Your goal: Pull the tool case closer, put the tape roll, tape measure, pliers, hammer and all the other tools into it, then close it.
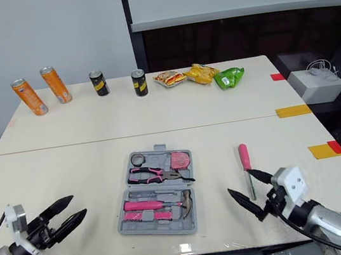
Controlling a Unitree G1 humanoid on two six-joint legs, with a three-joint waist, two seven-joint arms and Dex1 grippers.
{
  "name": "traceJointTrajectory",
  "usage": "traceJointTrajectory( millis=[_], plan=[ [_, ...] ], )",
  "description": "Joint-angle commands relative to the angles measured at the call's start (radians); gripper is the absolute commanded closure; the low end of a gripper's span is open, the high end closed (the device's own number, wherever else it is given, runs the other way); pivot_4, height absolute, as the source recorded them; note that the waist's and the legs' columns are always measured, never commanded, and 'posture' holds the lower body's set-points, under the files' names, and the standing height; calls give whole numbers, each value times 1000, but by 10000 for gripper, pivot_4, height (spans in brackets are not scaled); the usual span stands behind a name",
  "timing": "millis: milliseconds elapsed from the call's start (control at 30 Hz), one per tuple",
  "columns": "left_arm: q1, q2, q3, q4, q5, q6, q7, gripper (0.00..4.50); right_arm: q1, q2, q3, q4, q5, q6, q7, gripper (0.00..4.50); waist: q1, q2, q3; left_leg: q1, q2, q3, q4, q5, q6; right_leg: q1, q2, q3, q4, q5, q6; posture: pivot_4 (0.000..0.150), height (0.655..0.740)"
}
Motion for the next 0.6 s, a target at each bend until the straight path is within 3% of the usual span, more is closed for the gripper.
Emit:
traceJointTrajectory(
  millis=[33, 600],
  plan=[
    [-47, 10, -17, -57, -27, 35, 21, 0, -58, -1, 4, -15, 22, 33, -30, 130, 0, 1, 0, 0, 0, 0, 0, 0, 0, 0, 0, 0, 0, 0, 0, 1500, 7400],
    [-144, 21, -89, -100, -34, 81, 0, 0, -236, -16, 47, 46, 29, 70, 1, 130, -2, 1, 0, -4, 0, 0, 3, 0, 0, -3, 0, 0, 5, 0, 0, 1500, 7400]
  ],
)
